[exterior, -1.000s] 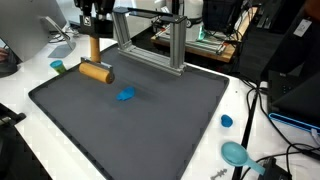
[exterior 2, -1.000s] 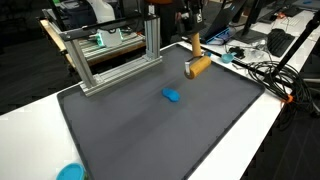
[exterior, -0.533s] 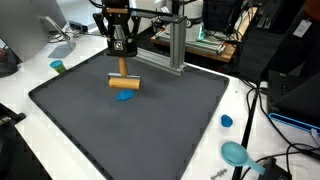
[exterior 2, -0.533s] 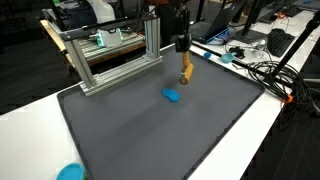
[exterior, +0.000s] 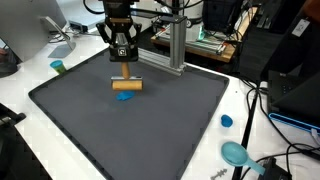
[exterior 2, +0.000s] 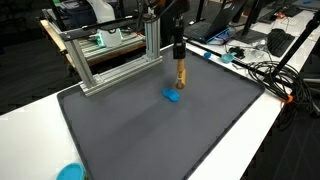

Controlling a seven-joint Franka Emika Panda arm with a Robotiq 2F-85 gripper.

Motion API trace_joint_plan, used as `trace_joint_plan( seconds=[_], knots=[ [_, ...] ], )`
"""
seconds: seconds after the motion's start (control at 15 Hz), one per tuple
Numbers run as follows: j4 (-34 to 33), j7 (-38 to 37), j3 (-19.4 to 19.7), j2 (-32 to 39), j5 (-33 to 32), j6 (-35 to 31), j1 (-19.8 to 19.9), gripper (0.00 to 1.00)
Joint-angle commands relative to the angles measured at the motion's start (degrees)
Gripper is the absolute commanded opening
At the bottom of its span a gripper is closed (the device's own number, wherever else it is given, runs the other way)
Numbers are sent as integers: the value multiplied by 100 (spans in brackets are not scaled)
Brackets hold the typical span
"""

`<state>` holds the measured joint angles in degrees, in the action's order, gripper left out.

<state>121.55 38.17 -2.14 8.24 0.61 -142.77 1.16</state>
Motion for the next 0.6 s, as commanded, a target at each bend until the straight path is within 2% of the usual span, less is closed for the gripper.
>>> trace_joint_plan(
  seconds=[0.0,0.47,0.53],
  knots=[
    [-18,1323,-98,-193,139,197,166,22],
    [-267,3877,-32,-61,228,575,329,22],
    [-298,4049,-19,-24,236,600,336,22]
  ],
)
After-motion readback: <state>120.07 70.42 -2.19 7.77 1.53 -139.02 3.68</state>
